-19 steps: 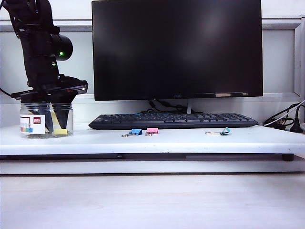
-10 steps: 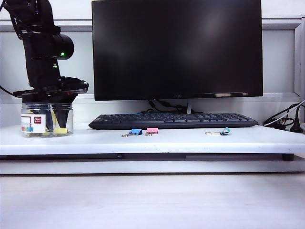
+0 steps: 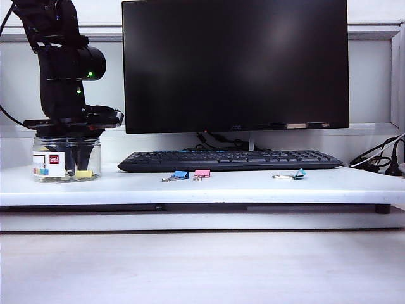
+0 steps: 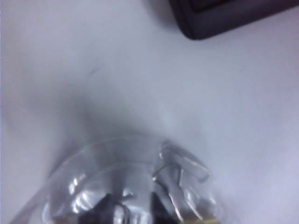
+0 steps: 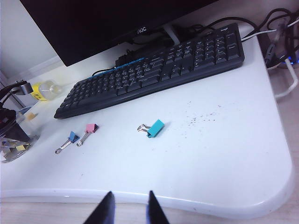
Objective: Take the clips out of the round transparent plastic box and place them on the table.
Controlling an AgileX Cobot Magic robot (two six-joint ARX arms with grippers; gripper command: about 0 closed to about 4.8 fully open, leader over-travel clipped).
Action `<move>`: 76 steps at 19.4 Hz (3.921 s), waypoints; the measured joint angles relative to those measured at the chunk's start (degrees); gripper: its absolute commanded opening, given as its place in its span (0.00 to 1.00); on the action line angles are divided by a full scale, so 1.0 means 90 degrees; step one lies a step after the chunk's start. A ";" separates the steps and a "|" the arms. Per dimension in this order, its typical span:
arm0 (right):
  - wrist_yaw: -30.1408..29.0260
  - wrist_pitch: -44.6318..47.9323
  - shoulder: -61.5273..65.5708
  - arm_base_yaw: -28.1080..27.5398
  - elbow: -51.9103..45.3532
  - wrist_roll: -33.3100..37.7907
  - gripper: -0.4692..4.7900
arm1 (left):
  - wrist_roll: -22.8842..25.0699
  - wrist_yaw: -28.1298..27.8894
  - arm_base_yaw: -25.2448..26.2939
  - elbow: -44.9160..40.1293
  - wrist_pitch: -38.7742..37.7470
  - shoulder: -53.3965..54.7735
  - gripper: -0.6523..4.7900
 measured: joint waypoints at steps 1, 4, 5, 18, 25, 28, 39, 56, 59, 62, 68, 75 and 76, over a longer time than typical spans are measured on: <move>0.0000 -0.0002 0.0000 0.0000 0.0000 0.0000 0.27 | 0.0000 0.0002 0.0002 0.0000 0.0005 0.0000 0.32; 0.0000 0.0000 0.0000 0.0000 0.0000 -0.0002 0.27 | 0.0002 0.0000 0.0002 0.0000 0.0005 0.0000 0.29; -0.0002 -0.0002 0.0000 0.0000 0.0000 -0.0002 0.27 | 0.0002 0.0002 0.0002 0.0000 0.0005 0.0000 0.20; 0.0012 -0.0002 0.0000 0.0000 0.0000 -0.0102 0.27 | 0.0158 -0.0197 -0.0027 -0.0002 0.0092 0.0015 0.16; 0.0015 -0.0002 0.0000 0.0000 0.0000 -0.0104 0.27 | 0.0255 -0.0357 -0.0027 0.0119 -0.0027 0.0053 0.16; 0.0015 0.0000 0.0000 0.0000 0.0000 -0.0107 0.27 | 0.0250 -0.0403 -0.0024 0.0481 -0.0318 0.0168 0.16; 0.0017 -0.0002 0.0000 0.0000 0.0000 -0.0117 0.27 | 0.0134 -0.0214 -0.0175 0.0818 -0.0619 0.0153 0.16; 0.0121 -0.0005 0.0000 0.0002 0.0000 -0.0119 0.27 | 0.0612 -0.1285 -0.0189 0.0818 -0.1275 0.0153 0.29; 0.0121 -0.0005 0.0000 0.0002 0.0000 -0.0119 0.27 | 0.0848 -0.1280 -0.0194 0.0818 -0.1290 0.0153 0.29; 0.0121 -0.0005 0.0000 0.0000 0.0000 -0.0119 0.27 | 0.0850 -0.0918 -0.0199 0.0818 -0.1282 0.0153 0.29; 0.0136 -0.0005 0.0000 0.0000 0.0000 -0.0119 0.27 | 0.0770 -0.0891 -0.0274 0.0818 -0.1226 0.0153 0.29; 0.0136 -0.0005 0.0000 0.0000 0.0000 -0.0119 0.27 | 0.0070 -0.1127 -0.0272 0.0818 -0.1219 0.0163 0.30; 0.0136 -0.0007 0.0000 0.0000 0.0000 -0.0119 0.27 | -0.0027 -0.1129 -0.0272 0.0818 -0.1229 0.0165 0.31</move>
